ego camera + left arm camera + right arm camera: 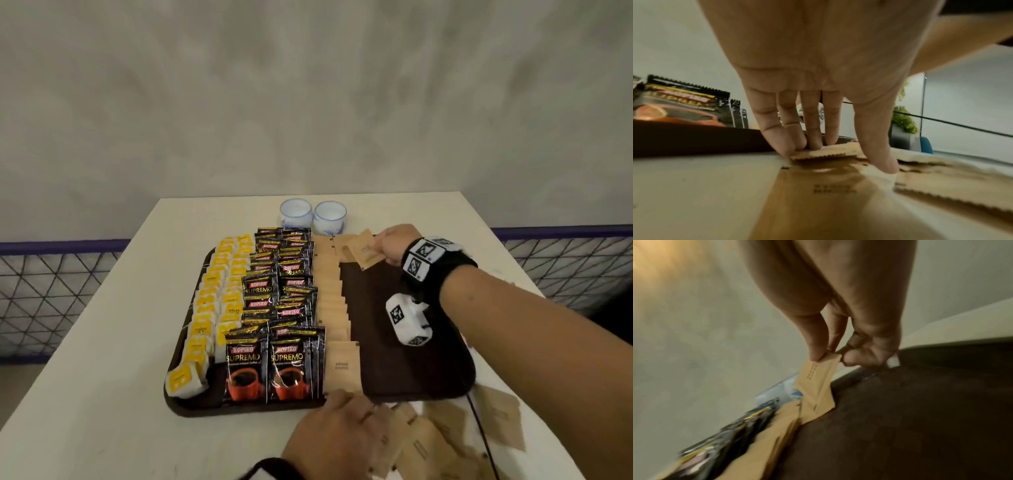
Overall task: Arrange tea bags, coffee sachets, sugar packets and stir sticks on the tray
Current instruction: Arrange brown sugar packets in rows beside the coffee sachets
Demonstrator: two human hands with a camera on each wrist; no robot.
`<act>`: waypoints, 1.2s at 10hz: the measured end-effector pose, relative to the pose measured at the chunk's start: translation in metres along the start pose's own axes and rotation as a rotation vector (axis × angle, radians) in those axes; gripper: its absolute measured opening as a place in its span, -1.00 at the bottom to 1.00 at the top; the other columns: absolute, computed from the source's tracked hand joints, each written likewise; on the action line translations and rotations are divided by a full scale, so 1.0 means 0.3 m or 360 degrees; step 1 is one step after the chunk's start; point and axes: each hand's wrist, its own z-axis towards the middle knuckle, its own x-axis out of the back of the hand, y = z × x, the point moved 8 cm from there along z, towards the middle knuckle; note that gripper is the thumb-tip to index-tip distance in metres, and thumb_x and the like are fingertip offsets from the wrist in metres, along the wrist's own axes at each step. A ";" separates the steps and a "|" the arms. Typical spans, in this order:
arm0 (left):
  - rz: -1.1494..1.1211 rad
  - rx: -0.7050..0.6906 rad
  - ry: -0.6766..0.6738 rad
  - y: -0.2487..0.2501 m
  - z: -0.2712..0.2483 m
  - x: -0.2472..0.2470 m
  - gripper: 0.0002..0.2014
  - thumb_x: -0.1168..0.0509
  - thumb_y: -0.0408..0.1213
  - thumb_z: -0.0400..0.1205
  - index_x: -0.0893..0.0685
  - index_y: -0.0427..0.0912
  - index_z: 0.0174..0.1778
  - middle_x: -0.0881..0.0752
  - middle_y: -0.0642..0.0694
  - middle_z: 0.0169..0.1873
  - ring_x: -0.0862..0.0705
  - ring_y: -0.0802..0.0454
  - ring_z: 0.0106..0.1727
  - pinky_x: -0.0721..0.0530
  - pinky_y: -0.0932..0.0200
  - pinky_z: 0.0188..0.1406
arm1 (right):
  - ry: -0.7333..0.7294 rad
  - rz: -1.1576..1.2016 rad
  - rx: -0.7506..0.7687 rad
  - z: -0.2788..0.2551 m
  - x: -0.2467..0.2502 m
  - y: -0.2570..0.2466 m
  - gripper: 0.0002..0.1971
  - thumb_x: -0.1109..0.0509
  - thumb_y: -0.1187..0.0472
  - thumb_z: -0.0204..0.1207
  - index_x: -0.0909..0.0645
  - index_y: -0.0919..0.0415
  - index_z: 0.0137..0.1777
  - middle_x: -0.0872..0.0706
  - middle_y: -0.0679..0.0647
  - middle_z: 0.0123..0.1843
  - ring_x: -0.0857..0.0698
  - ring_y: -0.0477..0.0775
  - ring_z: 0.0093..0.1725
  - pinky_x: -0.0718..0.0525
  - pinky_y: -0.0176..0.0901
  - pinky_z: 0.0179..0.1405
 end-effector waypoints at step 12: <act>-0.1445 0.0505 0.0757 -0.283 -0.002 0.408 -0.81 -0.29 -0.33 0.62 -0.60 0.05 -0.27 -0.70 0.06 -0.36 -0.67 0.12 -0.43 -0.68 0.21 -0.53 | -0.0624 -0.0019 0.0570 -0.286 -0.133 -0.162 -0.91 -0.42 0.17 0.55 -0.61 0.10 -0.17 -0.74 0.13 -0.16 -0.71 0.04 -0.22 -0.74 -0.13 -0.20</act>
